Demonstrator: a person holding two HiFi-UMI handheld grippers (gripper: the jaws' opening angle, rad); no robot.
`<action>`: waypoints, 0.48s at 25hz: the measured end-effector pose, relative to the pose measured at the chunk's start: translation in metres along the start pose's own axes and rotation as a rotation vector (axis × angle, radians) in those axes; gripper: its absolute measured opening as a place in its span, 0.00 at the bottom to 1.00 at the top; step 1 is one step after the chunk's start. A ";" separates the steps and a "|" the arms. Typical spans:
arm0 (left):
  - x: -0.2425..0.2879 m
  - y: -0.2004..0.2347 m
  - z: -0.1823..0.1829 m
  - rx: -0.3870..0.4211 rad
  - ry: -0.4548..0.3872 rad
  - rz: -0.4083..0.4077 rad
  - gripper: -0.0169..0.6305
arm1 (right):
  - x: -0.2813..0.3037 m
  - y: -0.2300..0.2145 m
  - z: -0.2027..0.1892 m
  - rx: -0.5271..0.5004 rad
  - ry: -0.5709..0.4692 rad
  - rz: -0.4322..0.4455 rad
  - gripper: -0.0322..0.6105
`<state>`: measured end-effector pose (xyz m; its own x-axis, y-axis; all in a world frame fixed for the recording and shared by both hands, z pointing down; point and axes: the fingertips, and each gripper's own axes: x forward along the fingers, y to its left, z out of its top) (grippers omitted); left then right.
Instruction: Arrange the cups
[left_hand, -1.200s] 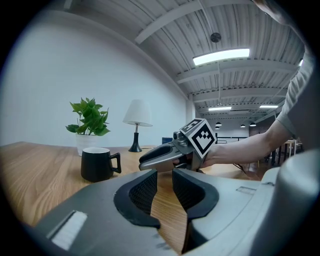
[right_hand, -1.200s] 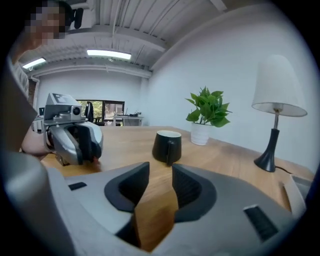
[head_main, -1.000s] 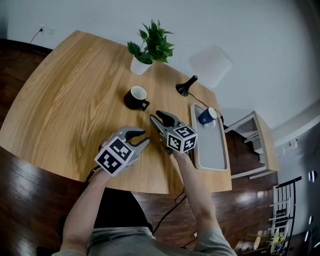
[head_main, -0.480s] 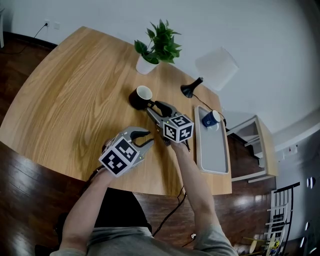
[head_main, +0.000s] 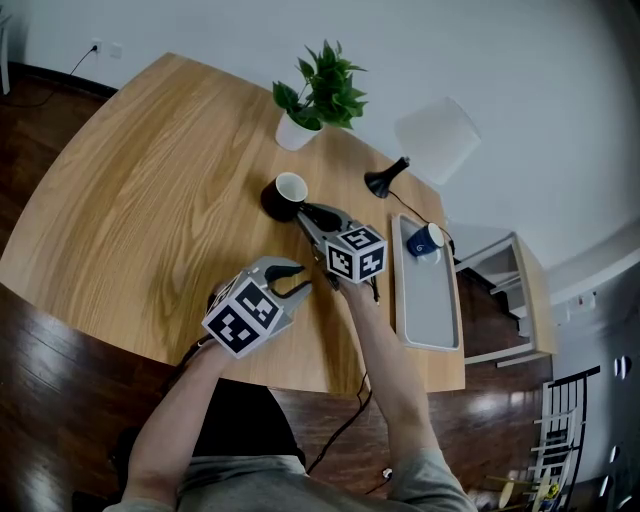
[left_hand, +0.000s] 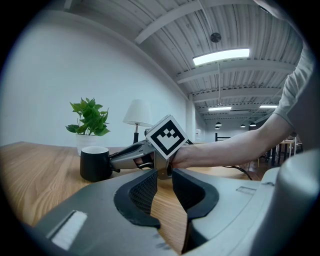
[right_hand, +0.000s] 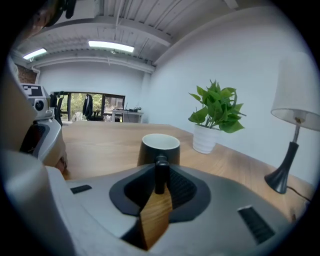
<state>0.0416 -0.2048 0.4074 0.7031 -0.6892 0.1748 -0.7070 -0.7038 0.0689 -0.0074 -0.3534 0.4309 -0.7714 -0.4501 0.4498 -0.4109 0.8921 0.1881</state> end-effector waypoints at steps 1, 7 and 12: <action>0.000 0.000 0.000 -0.003 0.002 0.000 0.18 | -0.001 0.000 0.001 0.018 -0.005 0.002 0.18; -0.002 0.001 0.001 0.000 0.000 -0.002 0.18 | -0.019 0.004 0.007 0.121 -0.056 0.014 0.18; -0.009 0.001 0.001 -0.004 0.002 -0.009 0.18 | -0.056 0.005 0.007 0.186 -0.100 -0.004 0.18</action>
<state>0.0348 -0.2000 0.4054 0.7094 -0.6825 0.1760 -0.7010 -0.7093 0.0748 0.0303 -0.3245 0.4006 -0.8104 -0.4633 0.3587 -0.4893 0.8719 0.0207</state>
